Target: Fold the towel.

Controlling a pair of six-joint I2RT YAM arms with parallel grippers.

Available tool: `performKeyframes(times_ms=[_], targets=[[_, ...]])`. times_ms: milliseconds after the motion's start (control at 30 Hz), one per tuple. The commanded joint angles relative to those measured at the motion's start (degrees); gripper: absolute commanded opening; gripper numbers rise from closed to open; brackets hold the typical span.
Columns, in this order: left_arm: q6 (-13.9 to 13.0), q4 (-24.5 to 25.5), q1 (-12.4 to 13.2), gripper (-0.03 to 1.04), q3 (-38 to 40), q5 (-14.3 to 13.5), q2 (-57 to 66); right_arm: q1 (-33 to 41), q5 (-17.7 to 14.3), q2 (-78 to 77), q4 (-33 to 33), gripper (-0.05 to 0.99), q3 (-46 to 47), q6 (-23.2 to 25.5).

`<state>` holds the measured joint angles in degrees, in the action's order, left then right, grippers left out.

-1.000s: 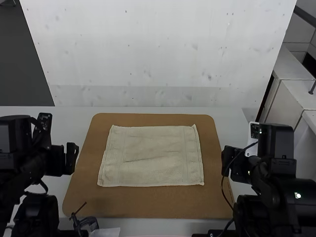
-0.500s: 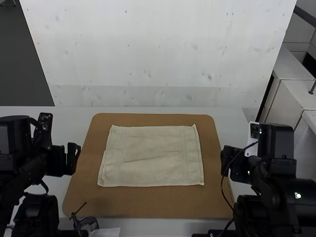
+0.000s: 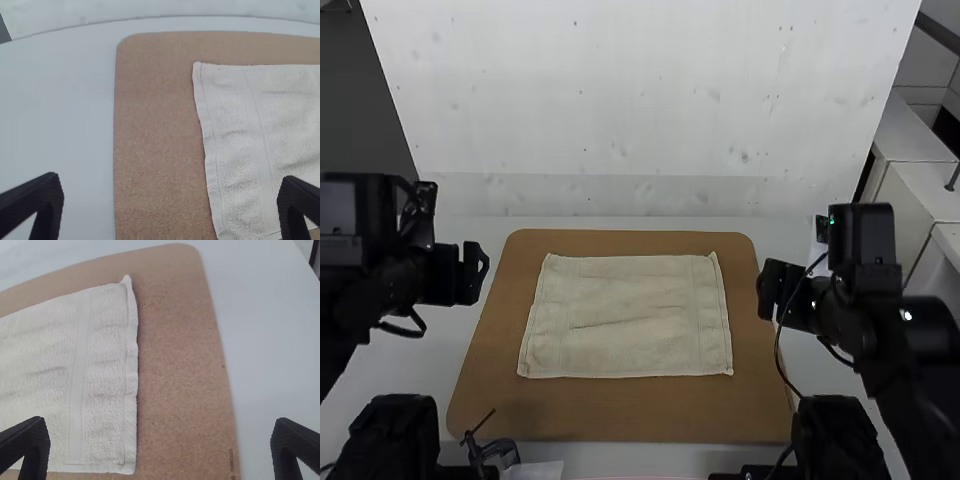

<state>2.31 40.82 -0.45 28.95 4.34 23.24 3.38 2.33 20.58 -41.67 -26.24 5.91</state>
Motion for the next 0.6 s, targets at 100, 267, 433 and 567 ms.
performKeyframes(times_ms=[100, 267, 433, 567], targets=[[1.47, -5.93, -1.75, 0.97, 3.66, -0.74, 16.39, 3.30, 0.05, 17.74, 7.22, 0.96, -5.40, 0.24], [2.70, -9.53, -2.80, 0.96, 7.61, -3.72, 30.54, 4.09, 0.40, 35.67, 13.28, 0.96, -9.36, -0.20], [2.79, -13.48, -4.47, 0.97, 11.83, -7.94, 42.59, 4.80, -0.75, 51.93, 20.93, 0.96, -13.84, -0.02], [3.67, -14.54, -6.58, 0.94, 16.23, -8.73, 49.53, 5.24, -0.75, 62.30, 23.04, 0.96, -19.02, -0.11]])
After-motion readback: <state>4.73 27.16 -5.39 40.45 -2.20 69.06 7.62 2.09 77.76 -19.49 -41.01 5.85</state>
